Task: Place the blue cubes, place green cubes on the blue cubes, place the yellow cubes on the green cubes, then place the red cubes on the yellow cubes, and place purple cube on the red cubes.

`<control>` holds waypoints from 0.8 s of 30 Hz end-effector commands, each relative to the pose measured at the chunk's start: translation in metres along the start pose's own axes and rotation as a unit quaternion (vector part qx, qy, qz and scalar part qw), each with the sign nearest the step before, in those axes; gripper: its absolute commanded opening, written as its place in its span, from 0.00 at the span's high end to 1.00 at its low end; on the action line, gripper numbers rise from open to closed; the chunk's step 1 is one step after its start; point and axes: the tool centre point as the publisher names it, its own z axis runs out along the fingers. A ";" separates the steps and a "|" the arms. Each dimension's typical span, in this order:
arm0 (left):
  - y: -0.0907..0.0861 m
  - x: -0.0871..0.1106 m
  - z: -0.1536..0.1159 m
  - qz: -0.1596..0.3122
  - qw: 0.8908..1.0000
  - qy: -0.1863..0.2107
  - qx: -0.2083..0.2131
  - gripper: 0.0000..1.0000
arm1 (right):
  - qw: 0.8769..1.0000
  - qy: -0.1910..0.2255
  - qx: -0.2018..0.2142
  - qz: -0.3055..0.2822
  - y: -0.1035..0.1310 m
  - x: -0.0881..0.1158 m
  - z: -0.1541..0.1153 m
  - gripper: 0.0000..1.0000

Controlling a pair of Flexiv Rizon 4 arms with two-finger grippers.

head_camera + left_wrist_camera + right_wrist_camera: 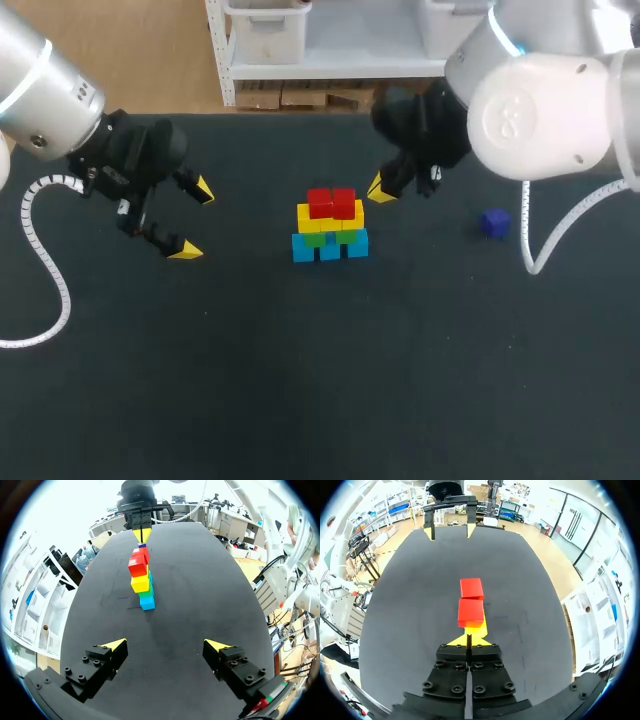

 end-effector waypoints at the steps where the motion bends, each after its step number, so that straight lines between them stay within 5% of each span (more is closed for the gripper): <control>1: -0.001 0.001 0.000 0.001 1.000 -0.002 -0.001 0.00 | 1.000 0.000 -0.006 -0.002 -0.004 -0.003 0.006 1.00; 24: -0.001 0.001 0.000 0.001 1.000 -0.002 -0.001 0.00 | 1.000 0.000 -0.017 -0.010 -0.012 -0.012 0.016 1.00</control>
